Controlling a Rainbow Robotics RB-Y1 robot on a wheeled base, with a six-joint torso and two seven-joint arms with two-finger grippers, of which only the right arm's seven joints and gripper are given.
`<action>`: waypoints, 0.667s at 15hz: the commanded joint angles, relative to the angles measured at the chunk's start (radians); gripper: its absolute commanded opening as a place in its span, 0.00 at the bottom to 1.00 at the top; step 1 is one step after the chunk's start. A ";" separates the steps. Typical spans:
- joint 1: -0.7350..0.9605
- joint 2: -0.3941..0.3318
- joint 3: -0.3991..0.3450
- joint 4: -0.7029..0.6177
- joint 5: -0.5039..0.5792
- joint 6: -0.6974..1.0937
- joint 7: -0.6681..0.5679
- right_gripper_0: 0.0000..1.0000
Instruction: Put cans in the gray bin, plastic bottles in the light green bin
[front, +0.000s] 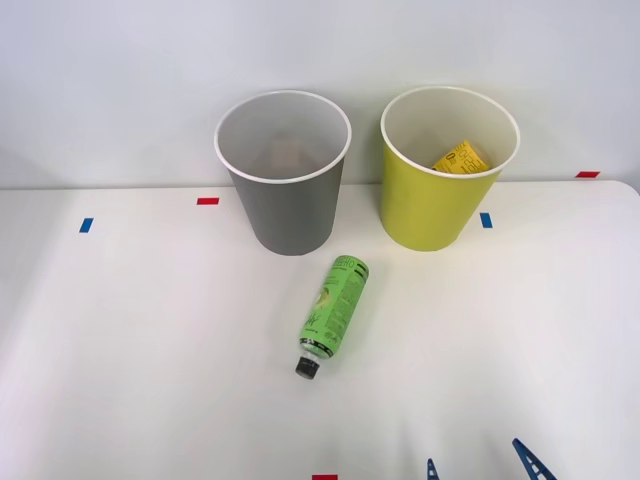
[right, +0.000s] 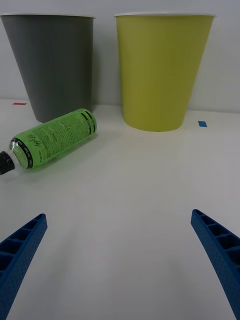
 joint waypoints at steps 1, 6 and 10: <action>0.000 0.000 0.000 0.000 0.000 0.000 0.000 1.00; 0.000 0.000 0.000 0.000 0.000 0.000 0.000 1.00; 0.000 0.000 0.000 0.000 0.000 0.000 0.000 1.00</action>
